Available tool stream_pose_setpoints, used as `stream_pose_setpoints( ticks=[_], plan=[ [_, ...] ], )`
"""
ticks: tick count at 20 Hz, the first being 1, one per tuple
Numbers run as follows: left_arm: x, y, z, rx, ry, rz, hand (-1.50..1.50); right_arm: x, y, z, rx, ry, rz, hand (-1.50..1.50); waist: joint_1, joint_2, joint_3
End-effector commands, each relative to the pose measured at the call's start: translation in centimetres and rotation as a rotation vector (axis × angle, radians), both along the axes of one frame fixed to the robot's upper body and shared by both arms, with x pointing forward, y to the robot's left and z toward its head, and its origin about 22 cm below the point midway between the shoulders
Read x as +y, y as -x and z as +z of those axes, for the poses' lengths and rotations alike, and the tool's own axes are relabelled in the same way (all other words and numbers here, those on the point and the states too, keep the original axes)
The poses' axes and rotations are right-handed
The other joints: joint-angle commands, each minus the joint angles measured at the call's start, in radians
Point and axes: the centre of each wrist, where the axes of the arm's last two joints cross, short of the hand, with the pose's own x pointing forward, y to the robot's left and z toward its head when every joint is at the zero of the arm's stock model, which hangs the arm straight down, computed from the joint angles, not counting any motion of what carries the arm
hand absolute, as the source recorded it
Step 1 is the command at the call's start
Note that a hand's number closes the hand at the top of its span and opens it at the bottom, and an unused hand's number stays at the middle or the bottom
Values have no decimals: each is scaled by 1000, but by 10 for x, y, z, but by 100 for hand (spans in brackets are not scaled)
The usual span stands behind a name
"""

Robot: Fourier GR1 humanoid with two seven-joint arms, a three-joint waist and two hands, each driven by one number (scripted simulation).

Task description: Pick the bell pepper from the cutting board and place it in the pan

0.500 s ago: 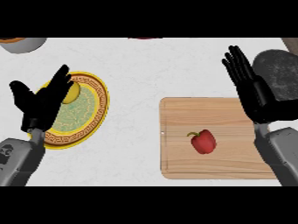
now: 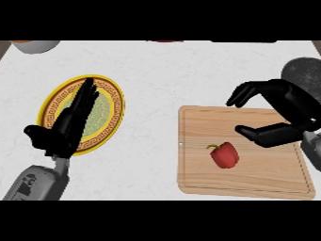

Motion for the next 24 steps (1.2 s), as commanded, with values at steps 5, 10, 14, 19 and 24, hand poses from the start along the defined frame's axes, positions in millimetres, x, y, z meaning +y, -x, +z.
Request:
stream_pose_setpoints(
  ticks=[5, 10, 14, 19, 24],
  plan=[
    [-18, 40, -22, -38, 23, -19, 0, -86, -1, 21, -157, 238, 149, -150, 6, 7, 3],
    [-17, 38, -16, -64, 8, -20, 0, -65, -6, 45, -260, 364, 195, -150, -3, 5, 2],
    [-15, 19, -17, -72, 14, -13, 0, -29, -3, 47, -297, 534, 236, -150, -10, 6, 1],
    [-11, 25, -17, -58, 23, -16, 0, -2, 9, 60, -321, 771, 280, -150, -12, 3, 0],
    [-6, 25, -26, -57, 6, -17, 0, 40, 26, 29, -406, 1004, 322, -150, -12, 4, 0]
  ],
)
